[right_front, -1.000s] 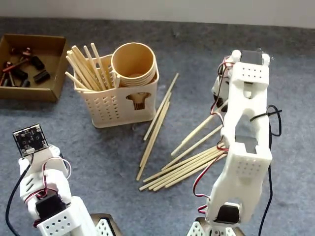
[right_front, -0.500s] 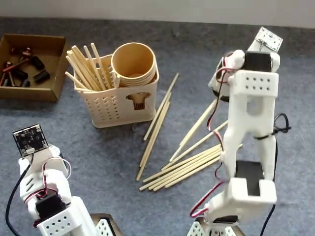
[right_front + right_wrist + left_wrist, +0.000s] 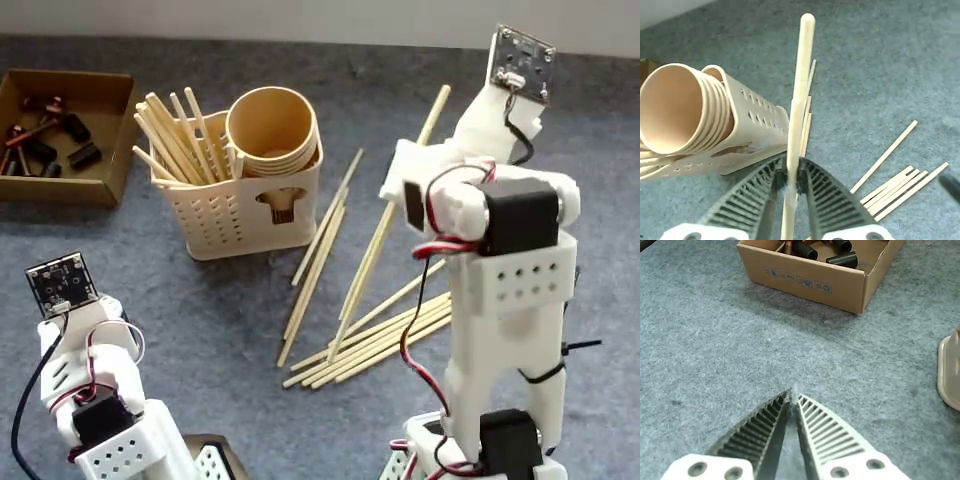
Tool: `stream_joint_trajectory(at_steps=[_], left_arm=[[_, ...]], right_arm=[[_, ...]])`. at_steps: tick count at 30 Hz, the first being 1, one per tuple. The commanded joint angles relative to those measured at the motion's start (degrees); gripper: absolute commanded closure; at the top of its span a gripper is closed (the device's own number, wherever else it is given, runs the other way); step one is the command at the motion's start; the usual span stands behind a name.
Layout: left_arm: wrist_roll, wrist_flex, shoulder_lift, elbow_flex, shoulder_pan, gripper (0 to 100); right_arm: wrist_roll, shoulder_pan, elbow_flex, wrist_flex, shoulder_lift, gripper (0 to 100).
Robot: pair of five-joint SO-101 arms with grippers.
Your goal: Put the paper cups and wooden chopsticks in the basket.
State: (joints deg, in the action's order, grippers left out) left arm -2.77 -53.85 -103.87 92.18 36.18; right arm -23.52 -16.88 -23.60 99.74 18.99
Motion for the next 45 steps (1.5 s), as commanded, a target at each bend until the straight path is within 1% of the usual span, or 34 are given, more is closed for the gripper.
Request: stream_joint_trajectory(at_steps=[1,7,11,19,28,31,36,45], left_arm=[[-0.1,1.1,-0.6,-1.4,-1.8,99],[-0.1,1.1,-0.6,-1.4,-1.8,99],[-0.1,1.1,-0.6,-1.4,-1.8,99],[-0.1,1.1,-0.6,-1.4,-1.8,99],[-0.1,1.1,-0.6,-1.4,-1.8,99],[-0.1,1.1,-0.6,-1.4,-1.8,99],[-0.1,1.1,-0.6,-1.4,-1.8,99],[-0.1,1.1,-0.6,-1.4,-1.8,99]], right_arm=[[1.0,-3.1,-0.4,1.0,2.5,99.4],[1.1,-6.5,-0.6,-1.1,3.2,99.4],[4.5,-9.6,-0.6,-4.4,4.0,99.4],[10.4,-14.6,-0.6,-17.2,8.7,99.4],[12.6,-18.7,-0.4,-31.0,8.8,99.4],[12.6,-20.1,-0.1,-36.3,8.8,99.4],[12.6,-21.3,0.3,-47.9,8.3,99.4],[12.7,-21.3,7.6,-70.5,1.5,99.4]])
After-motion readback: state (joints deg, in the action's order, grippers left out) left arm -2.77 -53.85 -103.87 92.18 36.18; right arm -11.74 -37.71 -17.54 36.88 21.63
